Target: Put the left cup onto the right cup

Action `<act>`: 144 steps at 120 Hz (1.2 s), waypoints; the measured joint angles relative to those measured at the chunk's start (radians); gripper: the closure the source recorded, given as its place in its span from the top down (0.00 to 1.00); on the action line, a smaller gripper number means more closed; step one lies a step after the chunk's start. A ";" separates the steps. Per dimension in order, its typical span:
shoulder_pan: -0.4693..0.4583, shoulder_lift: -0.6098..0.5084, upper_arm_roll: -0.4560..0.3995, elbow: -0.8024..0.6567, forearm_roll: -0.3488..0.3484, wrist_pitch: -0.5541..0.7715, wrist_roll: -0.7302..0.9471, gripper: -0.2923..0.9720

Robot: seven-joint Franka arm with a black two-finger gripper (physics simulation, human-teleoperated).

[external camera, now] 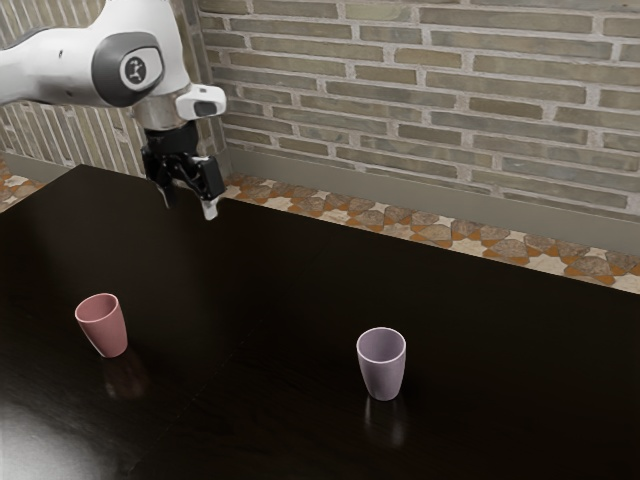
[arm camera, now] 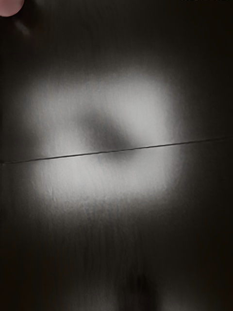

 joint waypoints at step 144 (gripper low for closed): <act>0.059 0.028 0.179 -0.330 0.014 0.350 0.084 0.77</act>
